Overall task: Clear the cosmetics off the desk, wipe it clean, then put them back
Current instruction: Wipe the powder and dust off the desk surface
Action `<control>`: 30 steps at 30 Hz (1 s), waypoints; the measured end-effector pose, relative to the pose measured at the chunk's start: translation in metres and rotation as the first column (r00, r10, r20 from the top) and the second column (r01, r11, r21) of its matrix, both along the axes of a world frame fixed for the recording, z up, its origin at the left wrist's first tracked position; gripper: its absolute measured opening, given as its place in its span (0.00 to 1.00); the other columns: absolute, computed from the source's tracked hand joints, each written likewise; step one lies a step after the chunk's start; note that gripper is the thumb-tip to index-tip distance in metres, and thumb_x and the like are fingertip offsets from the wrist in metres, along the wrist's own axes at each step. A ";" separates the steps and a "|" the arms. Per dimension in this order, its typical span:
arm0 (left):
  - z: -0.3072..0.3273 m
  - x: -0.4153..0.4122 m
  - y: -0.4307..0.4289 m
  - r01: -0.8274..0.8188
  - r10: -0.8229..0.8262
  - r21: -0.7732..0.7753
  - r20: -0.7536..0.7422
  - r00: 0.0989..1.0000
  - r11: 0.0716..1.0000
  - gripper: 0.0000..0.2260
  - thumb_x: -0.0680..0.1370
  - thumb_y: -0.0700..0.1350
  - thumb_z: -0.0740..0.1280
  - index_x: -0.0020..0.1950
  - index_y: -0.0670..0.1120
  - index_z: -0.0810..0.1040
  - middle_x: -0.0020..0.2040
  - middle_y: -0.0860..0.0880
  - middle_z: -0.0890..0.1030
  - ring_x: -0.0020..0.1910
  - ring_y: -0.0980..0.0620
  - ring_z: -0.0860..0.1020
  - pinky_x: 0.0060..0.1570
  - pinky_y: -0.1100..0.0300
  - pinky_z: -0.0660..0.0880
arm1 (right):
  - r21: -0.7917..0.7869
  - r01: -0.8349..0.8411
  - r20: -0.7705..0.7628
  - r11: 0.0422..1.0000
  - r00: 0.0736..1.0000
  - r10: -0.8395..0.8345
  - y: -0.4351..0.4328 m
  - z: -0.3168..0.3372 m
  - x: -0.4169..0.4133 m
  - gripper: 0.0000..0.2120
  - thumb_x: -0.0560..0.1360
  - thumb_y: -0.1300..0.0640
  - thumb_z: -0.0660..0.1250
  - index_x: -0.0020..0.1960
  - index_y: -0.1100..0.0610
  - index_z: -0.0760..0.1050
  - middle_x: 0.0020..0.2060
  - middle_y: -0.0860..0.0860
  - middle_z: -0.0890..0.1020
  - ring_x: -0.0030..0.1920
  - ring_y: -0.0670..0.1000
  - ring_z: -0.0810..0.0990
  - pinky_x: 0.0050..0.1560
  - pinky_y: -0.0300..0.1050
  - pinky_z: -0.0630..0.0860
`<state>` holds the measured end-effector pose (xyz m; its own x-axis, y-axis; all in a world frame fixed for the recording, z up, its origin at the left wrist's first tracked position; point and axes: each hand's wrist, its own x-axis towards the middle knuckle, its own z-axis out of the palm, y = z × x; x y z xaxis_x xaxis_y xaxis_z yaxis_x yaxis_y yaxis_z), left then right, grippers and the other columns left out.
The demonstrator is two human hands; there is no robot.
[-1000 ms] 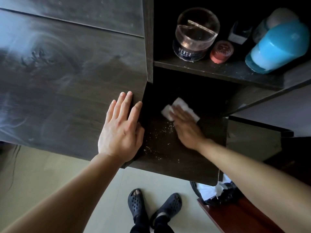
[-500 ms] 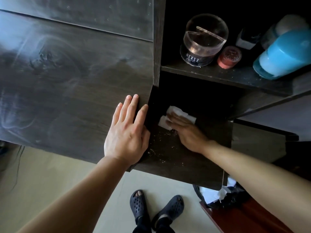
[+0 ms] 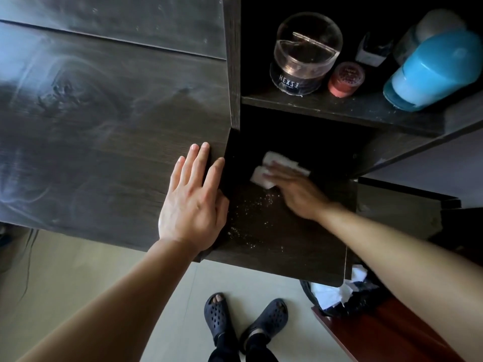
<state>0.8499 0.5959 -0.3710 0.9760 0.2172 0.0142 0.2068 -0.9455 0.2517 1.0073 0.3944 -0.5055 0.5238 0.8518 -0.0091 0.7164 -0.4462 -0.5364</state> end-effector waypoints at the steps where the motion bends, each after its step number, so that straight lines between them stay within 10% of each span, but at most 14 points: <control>1: 0.000 0.001 0.000 0.001 -0.001 -0.001 0.003 1.000 1.000 0.26 0.74 0.48 0.59 0.71 0.40 0.67 0.74 0.37 0.61 0.75 0.38 0.56 0.74 0.44 0.53 | 0.003 0.116 -0.001 0.993 0.993 -0.116 -0.012 0.002 0.015 0.22 0.74 0.71 0.53 0.65 0.62 0.73 0.68 0.59 0.71 0.72 0.56 0.65 0.73 0.52 0.57; 6: -0.003 0.001 0.001 -0.009 0.009 0.000 0.010 1.000 1.000 0.26 0.73 0.46 0.61 0.70 0.40 0.67 0.74 0.37 0.62 0.75 0.38 0.56 0.74 0.45 0.53 | 0.021 0.591 -0.111 0.806 0.803 -0.586 -0.005 0.009 0.011 0.16 0.72 0.75 0.60 0.56 0.65 0.79 0.57 0.63 0.79 0.60 0.61 0.76 0.62 0.35 0.65; 11: -0.003 -0.002 -0.001 -0.007 0.007 -0.012 0.018 1.000 1.000 0.26 0.73 0.46 0.61 0.70 0.40 0.68 0.74 0.36 0.62 0.75 0.37 0.57 0.74 0.45 0.53 | 0.089 0.276 -0.201 0.957 0.946 -0.254 -0.012 0.014 -0.140 0.13 0.72 0.68 0.62 0.48 0.58 0.83 0.54 0.53 0.82 0.55 0.49 0.73 0.60 0.33 0.68; 15: 0.000 0.004 -0.001 -0.009 0.010 -0.019 0.043 0.999 1.000 0.26 0.72 0.46 0.59 0.69 0.40 0.68 0.73 0.36 0.63 0.74 0.37 0.58 0.73 0.43 0.54 | 0.112 0.607 -0.208 0.787 0.789 -0.579 -0.021 0.013 -0.083 0.11 0.71 0.75 0.63 0.45 0.60 0.76 0.40 0.51 0.80 0.43 0.49 0.76 0.45 0.33 0.73; 19: -0.003 0.002 0.000 -0.007 0.008 -0.024 0.040 0.999 1.000 0.26 0.73 0.46 0.58 0.70 0.40 0.68 0.73 0.36 0.62 0.74 0.37 0.57 0.73 0.44 0.54 | 0.006 0.695 -0.071 0.719 0.718 -0.693 0.010 0.011 -0.006 0.13 0.77 0.67 0.62 0.59 0.62 0.77 0.57 0.60 0.74 0.56 0.56 0.74 0.54 0.38 0.67; 26: -0.004 -0.001 0.002 0.006 -0.006 -0.018 0.033 0.999 1.000 0.26 0.73 0.47 0.59 0.70 0.40 0.67 0.74 0.36 0.62 0.74 0.37 0.57 0.74 0.44 0.53 | -0.091 0.129 -0.185 0.988 0.972 -0.144 0.002 0.009 -0.126 0.18 0.73 0.70 0.64 0.56 0.52 0.80 0.50 0.54 0.78 0.50 0.54 0.72 0.51 0.47 0.70; 30: -0.004 0.001 0.004 0.009 -0.009 -0.011 0.041 0.999 1.000 0.25 0.74 0.47 0.59 0.71 0.40 0.67 0.74 0.36 0.62 0.75 0.37 0.56 0.74 0.44 0.53 | -0.045 0.431 0.124 0.901 0.897 -0.423 -0.068 0.009 -0.085 0.21 0.67 0.71 0.71 0.52 0.48 0.81 0.45 0.51 0.80 0.43 0.57 0.74 0.42 0.53 0.73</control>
<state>0.8513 0.5998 -0.3745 0.9766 0.2086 0.0518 0.1874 -0.9443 0.2705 0.9228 0.3264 -0.4963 0.8382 0.5451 0.0182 0.5006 -0.7555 -0.4226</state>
